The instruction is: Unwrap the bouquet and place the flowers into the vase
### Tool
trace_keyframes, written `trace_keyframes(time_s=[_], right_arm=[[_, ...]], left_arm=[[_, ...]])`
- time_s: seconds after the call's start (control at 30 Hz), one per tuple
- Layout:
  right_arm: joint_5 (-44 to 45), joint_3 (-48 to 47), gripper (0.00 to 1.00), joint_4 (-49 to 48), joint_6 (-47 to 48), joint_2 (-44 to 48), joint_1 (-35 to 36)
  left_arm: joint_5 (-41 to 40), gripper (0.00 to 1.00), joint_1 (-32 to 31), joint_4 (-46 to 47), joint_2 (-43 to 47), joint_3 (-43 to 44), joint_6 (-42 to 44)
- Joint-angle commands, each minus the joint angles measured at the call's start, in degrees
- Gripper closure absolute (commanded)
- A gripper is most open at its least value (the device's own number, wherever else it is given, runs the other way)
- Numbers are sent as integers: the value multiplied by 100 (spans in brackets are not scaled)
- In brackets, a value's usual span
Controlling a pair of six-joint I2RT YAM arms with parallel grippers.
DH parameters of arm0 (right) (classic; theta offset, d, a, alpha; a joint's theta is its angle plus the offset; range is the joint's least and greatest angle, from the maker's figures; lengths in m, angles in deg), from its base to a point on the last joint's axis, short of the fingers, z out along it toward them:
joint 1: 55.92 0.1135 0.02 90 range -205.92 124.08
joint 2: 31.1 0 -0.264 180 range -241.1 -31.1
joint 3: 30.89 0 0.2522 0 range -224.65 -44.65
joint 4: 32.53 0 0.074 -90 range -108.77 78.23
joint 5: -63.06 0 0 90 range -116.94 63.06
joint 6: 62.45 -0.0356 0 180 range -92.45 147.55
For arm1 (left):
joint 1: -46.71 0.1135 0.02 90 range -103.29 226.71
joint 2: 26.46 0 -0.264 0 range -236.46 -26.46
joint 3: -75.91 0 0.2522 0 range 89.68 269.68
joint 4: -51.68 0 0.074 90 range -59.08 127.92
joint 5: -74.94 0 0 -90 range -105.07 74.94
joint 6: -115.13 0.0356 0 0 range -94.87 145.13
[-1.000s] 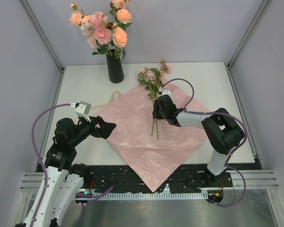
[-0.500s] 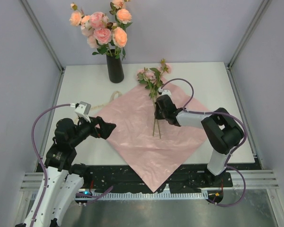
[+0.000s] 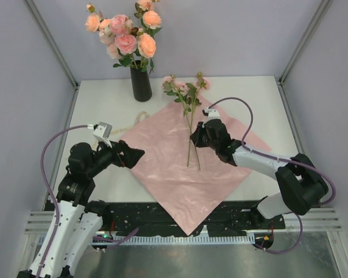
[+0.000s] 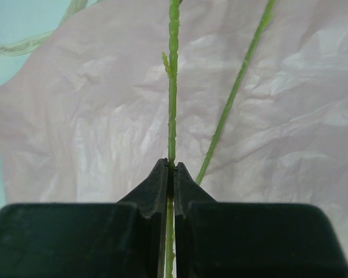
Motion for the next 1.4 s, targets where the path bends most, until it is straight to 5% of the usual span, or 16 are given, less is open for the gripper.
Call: trace_keyframes(time_s=[0.0,0.47,0.93,1.07,1.17,1.3,1.37], right_arm=[[-812,687,95,-1239,-318,880,116],[-1596,2394,95,-2919,-670,3253,1355],[-1613,2165,95,-3428,-617,2771,2375],[-1666,2139,95,-3544,-652,2674,2428],[-1736,2104,94,-3526,-652,2578,2437],[-1482,2191,70,-3377,-661,2639,2437],[-1280,2244,49,-3255,-644,2762,2437]], left_arm=[[497,1,5,786,-223,-72,-603],[1245,10,-82,3466,-1137,-458,-2642],[1060,26,-706,4830,-1410,-449,-3012],[1069,49,-750,4901,-1427,-476,-2898],[1043,97,-750,4918,-1472,-441,-2863],[824,100,-750,4743,-1463,-301,-2618],[649,100,-742,4463,-1428,-134,-2267]])
